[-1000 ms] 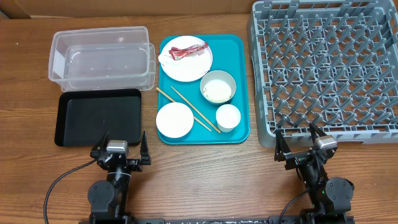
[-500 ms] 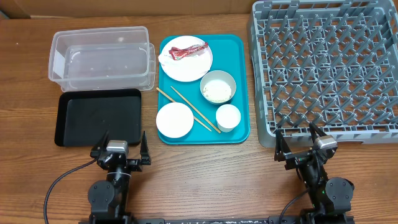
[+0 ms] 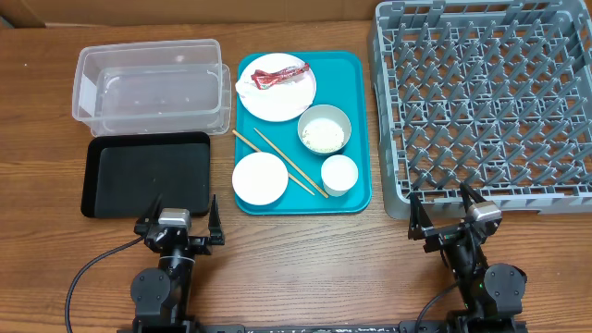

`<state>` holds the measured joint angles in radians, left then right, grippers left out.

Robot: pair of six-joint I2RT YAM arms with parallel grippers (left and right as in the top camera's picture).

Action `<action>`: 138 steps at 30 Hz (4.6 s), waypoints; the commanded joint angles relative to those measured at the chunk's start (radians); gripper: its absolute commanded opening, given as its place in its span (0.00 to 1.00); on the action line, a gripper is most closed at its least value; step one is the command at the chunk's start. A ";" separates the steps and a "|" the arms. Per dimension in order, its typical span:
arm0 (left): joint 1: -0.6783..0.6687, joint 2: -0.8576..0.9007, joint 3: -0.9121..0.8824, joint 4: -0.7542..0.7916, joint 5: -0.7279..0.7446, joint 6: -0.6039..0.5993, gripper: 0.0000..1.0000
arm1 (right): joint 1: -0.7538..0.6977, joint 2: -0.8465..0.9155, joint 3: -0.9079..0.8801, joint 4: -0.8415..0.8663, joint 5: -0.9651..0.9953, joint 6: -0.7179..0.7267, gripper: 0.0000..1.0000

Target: Sort waste into correct bins and load items into the dishwasher

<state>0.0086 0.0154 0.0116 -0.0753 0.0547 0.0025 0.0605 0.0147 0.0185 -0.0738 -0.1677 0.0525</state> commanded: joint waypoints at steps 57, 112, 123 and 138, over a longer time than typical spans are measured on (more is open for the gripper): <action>0.006 -0.003 0.126 0.087 -0.002 -0.050 1.00 | 0.004 0.045 0.222 0.071 0.007 -0.034 1.00; -0.116 1.562 1.717 -0.892 0.324 0.103 0.99 | 0.004 1.292 1.357 -0.845 -0.322 -0.025 1.00; -0.278 1.846 2.113 -0.996 -0.043 -0.056 1.00 | 0.004 1.294 1.357 -0.869 -0.336 -0.021 1.00; -0.293 2.361 2.328 -0.973 -0.079 -0.540 0.96 | 0.004 1.294 1.356 -0.929 -0.335 -0.022 1.00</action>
<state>-0.2752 2.3383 2.3127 -1.0508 0.0196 -0.3988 0.0605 1.3167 1.3487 -1.0046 -0.4938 0.0265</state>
